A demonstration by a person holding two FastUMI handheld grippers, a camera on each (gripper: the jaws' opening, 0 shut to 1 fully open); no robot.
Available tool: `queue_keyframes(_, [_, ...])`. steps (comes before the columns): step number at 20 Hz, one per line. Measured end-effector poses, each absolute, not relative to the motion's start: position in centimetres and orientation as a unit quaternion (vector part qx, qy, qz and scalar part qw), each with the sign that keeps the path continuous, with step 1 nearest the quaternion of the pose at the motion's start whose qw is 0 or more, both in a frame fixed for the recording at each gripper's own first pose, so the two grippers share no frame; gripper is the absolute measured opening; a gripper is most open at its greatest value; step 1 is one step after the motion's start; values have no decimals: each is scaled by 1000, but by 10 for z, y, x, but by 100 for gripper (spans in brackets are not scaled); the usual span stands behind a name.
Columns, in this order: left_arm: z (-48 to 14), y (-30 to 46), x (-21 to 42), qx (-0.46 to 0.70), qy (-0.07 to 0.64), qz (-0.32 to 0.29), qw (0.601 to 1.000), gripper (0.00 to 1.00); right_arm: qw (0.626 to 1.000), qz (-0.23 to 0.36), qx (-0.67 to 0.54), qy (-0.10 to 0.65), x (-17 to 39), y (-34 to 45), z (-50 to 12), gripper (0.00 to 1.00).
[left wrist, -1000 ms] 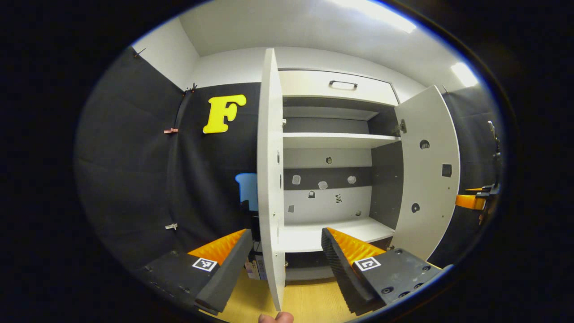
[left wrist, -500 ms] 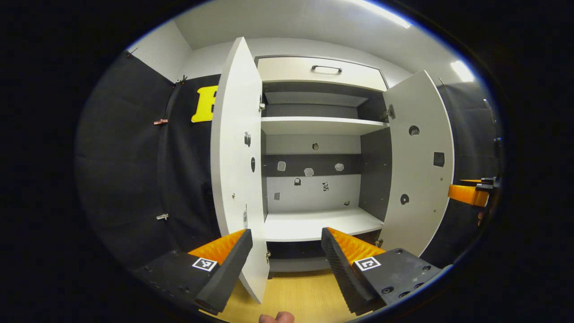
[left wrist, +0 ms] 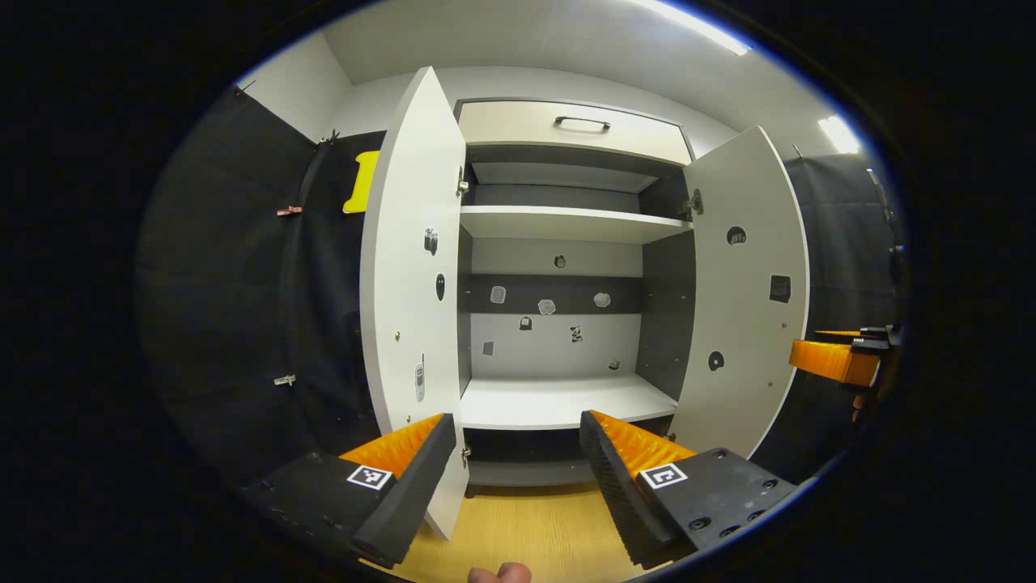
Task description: Open the right door of the double-door shoe cabinet with the right hand, and open the left door with the left hand.
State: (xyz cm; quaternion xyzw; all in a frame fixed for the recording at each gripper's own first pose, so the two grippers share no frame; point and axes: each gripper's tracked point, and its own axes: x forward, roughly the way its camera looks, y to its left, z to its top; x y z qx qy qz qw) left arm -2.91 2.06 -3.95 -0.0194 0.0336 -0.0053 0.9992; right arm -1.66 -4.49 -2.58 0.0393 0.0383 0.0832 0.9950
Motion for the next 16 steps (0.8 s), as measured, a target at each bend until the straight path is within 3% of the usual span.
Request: queue_keyframes(16, [-35,5,-15,12,27,-18,999,95,996,70,34,49,-11,-48,-36,98])
